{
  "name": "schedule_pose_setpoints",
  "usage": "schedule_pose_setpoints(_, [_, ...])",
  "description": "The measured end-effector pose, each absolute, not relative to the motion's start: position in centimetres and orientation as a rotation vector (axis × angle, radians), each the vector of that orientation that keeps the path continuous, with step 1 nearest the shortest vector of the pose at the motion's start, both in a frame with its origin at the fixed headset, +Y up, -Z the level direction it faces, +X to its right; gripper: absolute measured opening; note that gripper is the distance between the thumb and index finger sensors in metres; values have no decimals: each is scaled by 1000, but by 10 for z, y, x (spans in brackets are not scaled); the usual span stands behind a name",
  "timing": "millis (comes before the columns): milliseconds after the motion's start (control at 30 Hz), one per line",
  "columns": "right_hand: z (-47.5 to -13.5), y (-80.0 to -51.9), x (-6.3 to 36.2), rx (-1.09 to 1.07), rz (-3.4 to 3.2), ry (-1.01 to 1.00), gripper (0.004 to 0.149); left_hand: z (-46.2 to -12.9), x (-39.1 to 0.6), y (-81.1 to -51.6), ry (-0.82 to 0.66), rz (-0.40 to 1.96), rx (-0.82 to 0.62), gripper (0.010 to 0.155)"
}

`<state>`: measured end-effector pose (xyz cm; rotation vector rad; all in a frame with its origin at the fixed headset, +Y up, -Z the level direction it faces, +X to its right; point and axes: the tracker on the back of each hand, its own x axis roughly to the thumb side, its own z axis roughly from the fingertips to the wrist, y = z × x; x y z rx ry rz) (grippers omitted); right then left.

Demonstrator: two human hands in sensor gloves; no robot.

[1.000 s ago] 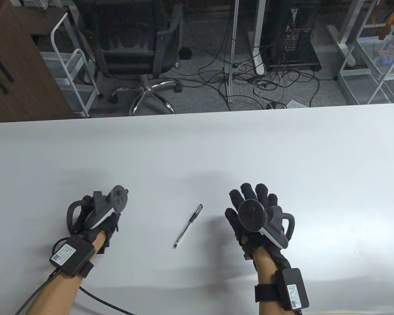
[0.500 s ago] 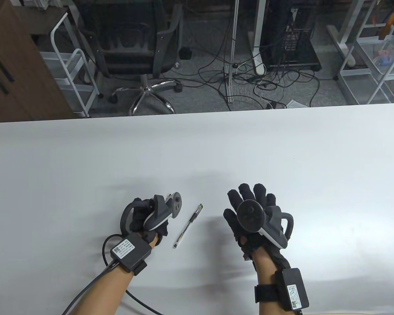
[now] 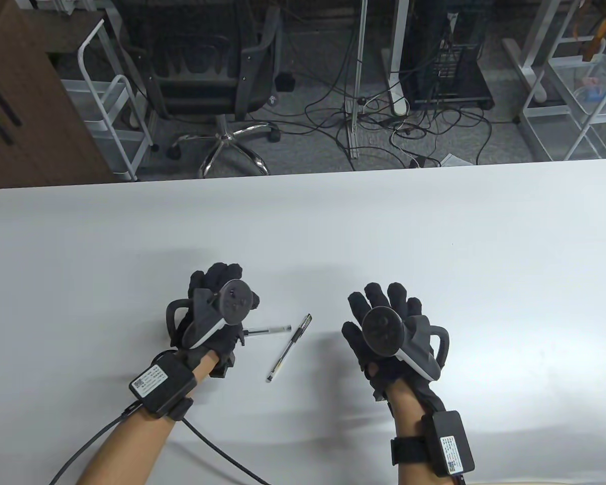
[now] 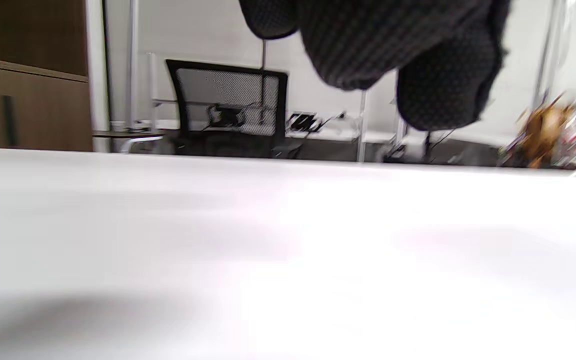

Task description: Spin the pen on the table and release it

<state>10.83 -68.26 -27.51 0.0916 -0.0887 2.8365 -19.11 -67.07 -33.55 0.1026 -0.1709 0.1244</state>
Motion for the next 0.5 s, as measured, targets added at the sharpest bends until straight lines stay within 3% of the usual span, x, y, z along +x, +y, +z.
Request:
schedule_pose_setpoints(167, [-275,-684,109,82,2836,-85,65,-308,-218,-651,-204,0,143,49])
schedule_pose_setpoints(500, [-273,-686,99,113,2877,-89,65,-271,-276,-665,-94,82,89,72])
